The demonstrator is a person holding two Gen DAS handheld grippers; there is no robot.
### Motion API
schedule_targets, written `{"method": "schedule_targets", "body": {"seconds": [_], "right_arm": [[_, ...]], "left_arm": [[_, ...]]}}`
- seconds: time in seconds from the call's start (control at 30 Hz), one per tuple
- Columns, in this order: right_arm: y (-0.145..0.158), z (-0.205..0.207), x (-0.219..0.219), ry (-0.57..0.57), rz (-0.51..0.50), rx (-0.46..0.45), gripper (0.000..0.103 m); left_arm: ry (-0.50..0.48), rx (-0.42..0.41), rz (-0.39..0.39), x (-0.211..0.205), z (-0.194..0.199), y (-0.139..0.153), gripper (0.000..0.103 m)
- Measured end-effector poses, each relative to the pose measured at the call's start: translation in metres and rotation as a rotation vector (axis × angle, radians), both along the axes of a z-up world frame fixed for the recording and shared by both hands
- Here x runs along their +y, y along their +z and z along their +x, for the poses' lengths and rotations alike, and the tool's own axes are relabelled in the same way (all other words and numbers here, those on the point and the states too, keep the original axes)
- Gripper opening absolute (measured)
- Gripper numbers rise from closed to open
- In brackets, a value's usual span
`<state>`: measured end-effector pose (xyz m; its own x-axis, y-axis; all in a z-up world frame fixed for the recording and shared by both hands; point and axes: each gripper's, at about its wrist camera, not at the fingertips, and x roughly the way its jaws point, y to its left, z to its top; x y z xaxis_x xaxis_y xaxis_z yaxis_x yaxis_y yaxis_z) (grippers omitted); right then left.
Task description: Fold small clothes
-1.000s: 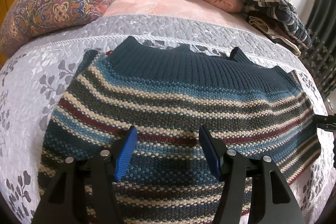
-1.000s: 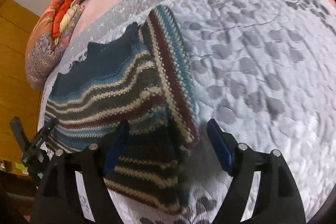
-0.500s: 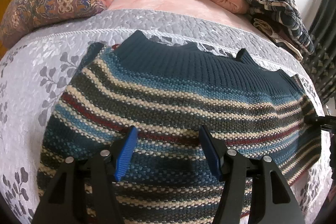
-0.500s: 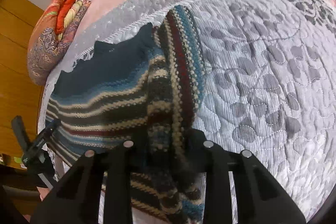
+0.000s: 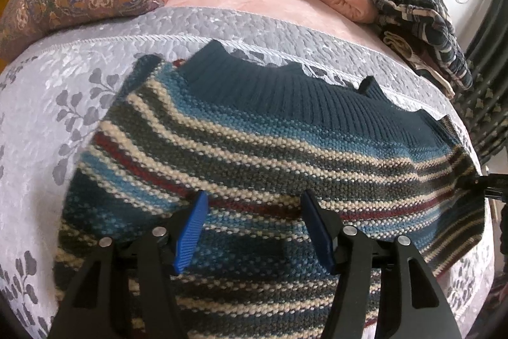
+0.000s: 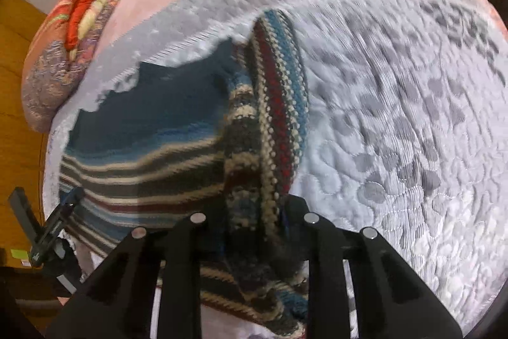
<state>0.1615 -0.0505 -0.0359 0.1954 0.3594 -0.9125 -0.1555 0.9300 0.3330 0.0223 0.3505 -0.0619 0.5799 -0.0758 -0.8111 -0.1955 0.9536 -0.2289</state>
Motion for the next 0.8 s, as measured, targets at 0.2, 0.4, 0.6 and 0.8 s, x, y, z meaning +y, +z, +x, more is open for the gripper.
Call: {"method": "schedule_targets", "body": {"seconds": [0.2, 0.4, 0.6, 0.8], "right_arm": [[0.049, -0.008, 0.054, 0.091, -0.036, -0.058, 0.023], [0.074, -0.012, 0.119, 0.172, -0.089, -0.083, 0.022], [0.079, -0.02, 0.181, 0.283, -0.141, -0.099, 0.022], [0.063, -0.029, 0.234, 0.355, -0.192, -0.086, 0.022]], "left_arm": [[0.033, -0.071, 0.002, 0.016, -0.012, 0.027, 0.061], [0.047, -0.079, -0.021, 0.029, -0.014, 0.031, 0.061], [0.046, -0.062, -0.031, 0.036, -0.016, 0.028, 0.061], [0.059, -0.061, -0.04, 0.047, -0.021, 0.031, 0.061]]}}
